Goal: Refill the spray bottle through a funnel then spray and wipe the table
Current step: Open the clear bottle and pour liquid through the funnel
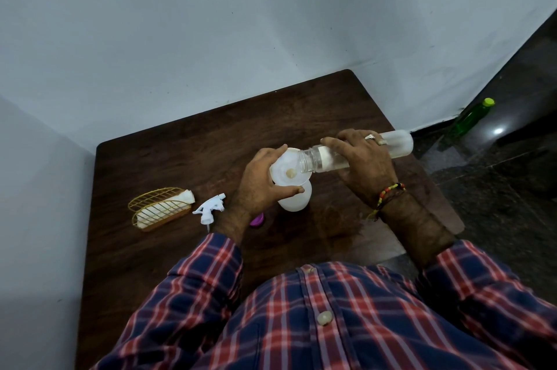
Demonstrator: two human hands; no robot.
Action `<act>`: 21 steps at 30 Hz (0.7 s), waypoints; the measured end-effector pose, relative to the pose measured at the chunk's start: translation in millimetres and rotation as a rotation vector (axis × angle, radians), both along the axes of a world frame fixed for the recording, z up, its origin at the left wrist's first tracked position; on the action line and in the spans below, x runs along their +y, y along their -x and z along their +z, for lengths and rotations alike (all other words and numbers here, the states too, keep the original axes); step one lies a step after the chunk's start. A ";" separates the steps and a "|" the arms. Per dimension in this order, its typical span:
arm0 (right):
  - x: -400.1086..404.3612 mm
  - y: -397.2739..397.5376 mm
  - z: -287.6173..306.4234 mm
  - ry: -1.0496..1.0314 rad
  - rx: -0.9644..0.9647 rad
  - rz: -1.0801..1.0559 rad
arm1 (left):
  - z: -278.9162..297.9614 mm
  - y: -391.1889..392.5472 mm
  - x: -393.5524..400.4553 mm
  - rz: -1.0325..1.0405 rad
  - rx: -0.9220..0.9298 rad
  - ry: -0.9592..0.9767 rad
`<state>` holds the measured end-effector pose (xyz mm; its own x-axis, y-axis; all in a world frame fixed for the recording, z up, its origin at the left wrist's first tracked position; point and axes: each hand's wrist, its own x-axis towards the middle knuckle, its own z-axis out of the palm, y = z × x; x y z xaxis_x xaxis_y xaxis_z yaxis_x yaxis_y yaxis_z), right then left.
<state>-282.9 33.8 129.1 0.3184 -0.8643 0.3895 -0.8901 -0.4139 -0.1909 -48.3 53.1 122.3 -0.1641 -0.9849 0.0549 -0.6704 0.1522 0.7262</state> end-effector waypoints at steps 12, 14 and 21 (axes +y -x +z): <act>-1.7 -0.2 3.7 0.012 0.025 -0.001 | -0.8 0.5 -1.2 -0.002 -0.032 0.003; -1.4 -0.2 4.4 0.017 0.033 -0.005 | -1.3 0.6 -1.5 -0.002 -0.031 0.003; -0.3 -0.4 4.1 0.010 0.028 0.001 | -0.8 0.3 0.7 0.004 0.014 -0.007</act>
<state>-282.5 33.5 133.1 0.3302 -0.8602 0.3886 -0.8946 -0.4165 -0.1617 -48.6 53.9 121.5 -0.1598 -0.9859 0.0502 -0.6606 0.1446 0.7367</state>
